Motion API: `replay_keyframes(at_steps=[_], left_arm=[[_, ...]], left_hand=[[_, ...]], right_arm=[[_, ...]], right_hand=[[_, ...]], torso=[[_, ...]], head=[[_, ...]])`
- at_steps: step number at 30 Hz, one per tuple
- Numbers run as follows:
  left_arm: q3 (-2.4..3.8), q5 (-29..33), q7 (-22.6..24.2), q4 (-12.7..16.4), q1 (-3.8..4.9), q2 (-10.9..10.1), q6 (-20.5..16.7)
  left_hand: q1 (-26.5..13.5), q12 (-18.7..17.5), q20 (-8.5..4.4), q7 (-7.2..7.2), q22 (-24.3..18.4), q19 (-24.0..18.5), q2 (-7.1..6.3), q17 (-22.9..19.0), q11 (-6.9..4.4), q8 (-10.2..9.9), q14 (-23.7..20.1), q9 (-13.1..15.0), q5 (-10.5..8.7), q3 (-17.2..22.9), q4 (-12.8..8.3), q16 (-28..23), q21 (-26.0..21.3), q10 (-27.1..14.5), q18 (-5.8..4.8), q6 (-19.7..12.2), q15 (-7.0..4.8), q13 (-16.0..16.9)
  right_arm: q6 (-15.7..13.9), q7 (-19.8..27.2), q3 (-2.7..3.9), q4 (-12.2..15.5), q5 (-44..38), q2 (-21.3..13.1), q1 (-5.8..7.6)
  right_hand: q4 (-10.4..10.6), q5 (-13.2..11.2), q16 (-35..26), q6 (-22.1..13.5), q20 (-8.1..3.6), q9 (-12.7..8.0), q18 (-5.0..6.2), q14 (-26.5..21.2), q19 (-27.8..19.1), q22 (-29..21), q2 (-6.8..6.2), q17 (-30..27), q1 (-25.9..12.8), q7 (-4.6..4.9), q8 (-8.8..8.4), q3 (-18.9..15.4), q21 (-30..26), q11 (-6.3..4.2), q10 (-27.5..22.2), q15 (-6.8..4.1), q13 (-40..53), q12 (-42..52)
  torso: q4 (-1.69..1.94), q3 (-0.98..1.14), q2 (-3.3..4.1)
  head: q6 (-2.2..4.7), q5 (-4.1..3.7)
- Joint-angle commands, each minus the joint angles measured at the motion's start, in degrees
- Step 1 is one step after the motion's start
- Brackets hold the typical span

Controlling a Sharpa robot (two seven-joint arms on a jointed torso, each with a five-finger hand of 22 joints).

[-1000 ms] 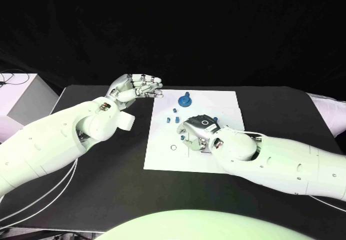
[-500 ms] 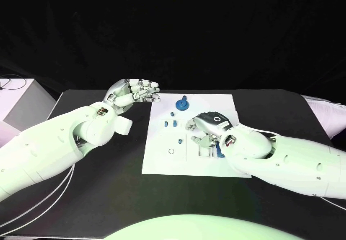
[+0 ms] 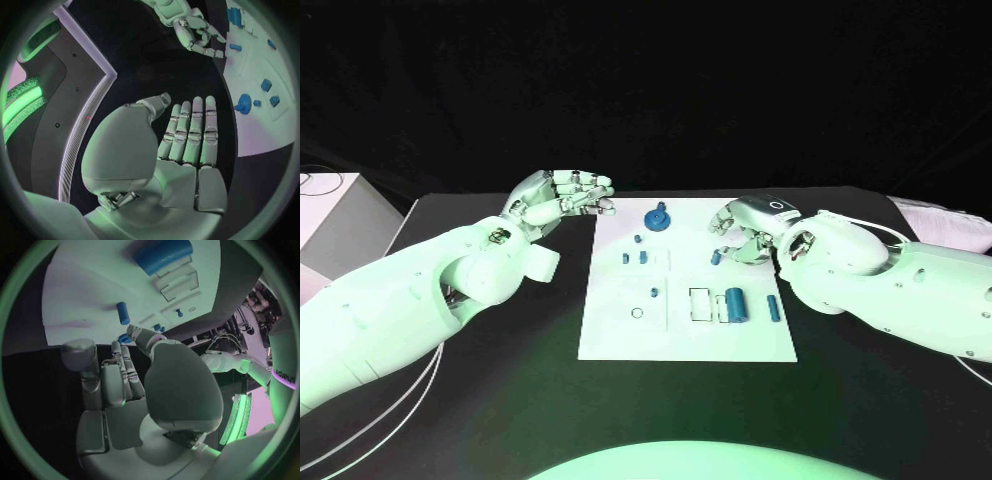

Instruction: Assemble the parts on the task board

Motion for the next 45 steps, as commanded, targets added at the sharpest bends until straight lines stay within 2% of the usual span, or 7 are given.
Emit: replay_keyframes(at_steps=[1, 8, 16, 25, 31, 37, 45], left_arm=[[0.05, -0.10, 0.41, 0.03, -0.08, 0.15, 0.97], [0.05, -0.10, 0.40, 0.02, -0.10, 0.10, 0.94], [0.05, -0.10, 0.36, 0.07, -0.11, 0.03, 0.92], [0.05, -0.10, 0.32, 0.12, -0.11, -0.05, 0.89], [0.05, -0.10, 0.40, 0.12, -0.12, -0.06, 0.78], [0.05, -0.10, 0.42, 0.12, -0.12, -0.06, 0.71], [0.05, -0.10, 0.29, 0.04, -0.12, -0.05, 0.73]], left_hand=[[0.37, -0.29, -0.10, 0.39, -0.06, 0.36, 0.12, 0.06, 0.14, -0.26, 0.22, -0.05, 0.11, -0.27, -0.11, -0.19, -0.39, -0.22, 0.67, 0.00, 0.26, 0.08], [0.37, -0.29, -0.10, 0.39, -0.06, 0.36, 0.12, 0.06, 0.14, -0.26, 0.22, -0.05, 0.11, -0.27, -0.11, -0.19, -0.39, -0.22, 0.67, 0.00, 0.26, 0.08], [0.37, -0.29, -0.10, 0.39, -0.06, 0.36, 0.12, 0.06, 0.14, -0.26, 0.22, -0.05, 0.11, -0.27, -0.11, -0.19, -0.39, -0.22, 0.67, 0.00, 0.26, 0.08], [0.33, -0.35, -0.08, 0.41, -0.19, 0.46, 0.16, 0.21, 0.15, -0.31, 0.30, -0.10, 0.11, -0.33, -0.07, -0.36, -0.54, -0.20, 0.69, 0.00, 0.26, 0.11], [0.33, -0.35, -0.08, 0.41, -0.19, 0.46, 0.16, 0.21, 0.15, -0.31, 0.30, -0.10, 0.11, -0.33, -0.07, -0.36, -0.54, -0.20, 0.69, 0.00, 0.26, 0.11], [0.35, -0.37, -0.08, 0.42, -0.24, 0.51, 0.23, 0.27, 0.14, -0.30, 0.34, -0.11, 0.11, -0.31, -0.06, -0.43, -0.60, -0.17, 0.70, 0.05, 0.26, 0.12], [0.35, -0.37, -0.08, 0.42, -0.24, 0.51, 0.23, 0.27, 0.14, -0.30, 0.34, -0.11, 0.11, -0.31, -0.06, -0.43, -0.60, -0.17, 0.70, 0.05, 0.26, 0.12]], right_arm=[[4.47, 1.57, 0.04, -0.99, -1.10, 0.41, 0.09], [6.49, 1.64, -0.11, -2.50, -2.11, 1.41, 0.02], [7.90, 1.32, -0.36, -3.97, -2.58, 2.67, -0.24], [9.11, 1.37, -0.68, -4.29, -2.53, 3.55, -0.72], [8.95, 1.41, -0.78, -4.52, -2.43, 4.05, -1.03], [8.30, 1.37, -0.83, -4.68, -2.39, 4.40, -1.27], [4.27, 0.25, -0.85, -4.62, -2.31, 4.52, -1.46]], right_hand=[[-0.08, 0.08, 0.30, 0.08, -0.09, -0.08, 0.51, 1.63, 0.67, 0.06, -0.48, 0.02, 0.35, -0.57, -0.36, -0.57, 0.24, 0.13, -0.56, -0.13, -0.03, -0.41], [0.04, 0.08, 0.39, 0.60, -0.09, -0.06, 0.44, 1.64, 0.77, 0.32, -0.01, 0.10, 0.77, -1.08, -0.16, -1.12, 0.57, 0.11, -0.44, -0.11, 0.09, -0.15], [0.31, 0.23, 0.44, 1.60, -0.19, -0.02, 0.43, 1.64, 0.89, 0.48, 0.52, 0.09, 1.00, -0.84, 0.21, -0.49, 0.73, -0.19, 1.27, -0.34, 0.22, 0.88], [0.89, 0.45, 0.60, 3.82, -0.46, 0.18, 0.34, 1.71, 1.10, 1.00, 0.57, 0.19, 0.41, -0.44, 1.07, 2.43, 1.32, -0.70, 4.11, -0.76, 0.14, 1.61], [1.31, 0.48, 0.88, 5.25, -0.59, 0.47, 0.25, 1.83, 1.29, 1.33, 0.83, 0.47, -0.13, -0.10, 1.71, 4.45, 1.71, -0.76, 6.19, -0.82, 0.14, 1.43], [1.47, 0.46, 0.97, 6.33, -0.72, 0.82, 0.23, 1.85, 1.36, 1.52, 1.32, 0.51, -0.36, -0.32, 2.29, 5.70, 1.88, -1.01, 7.64, -1.00, 0.15, 1.08], [1.47, 0.65, 1.35, 8.28, -1.15, 1.79, 0.16, 1.99, 1.60, 2.15, 3.05, 0.92, -0.49, -0.78, 3.74, 6.78, 2.62, -1.65, 10.38, -1.50, 0.33, 0.85]], torso=[[0.05, -0.02, -0.02], [0.12, -0.10, 0.03], [0.12, -0.13, -0.01], [0.04, -0.06, 0.00], [0.06, -0.01, 0.01], [0.01, -0.02, 0.01], [0.04, -0.04, -0.02]], head=[[0.04, -0.12], [-0.12, -0.04], [-0.35, 0.04], [-0.49, 0.17], [-0.56, 0.27], [-0.58, 0.23], [-0.72, 0.21]])
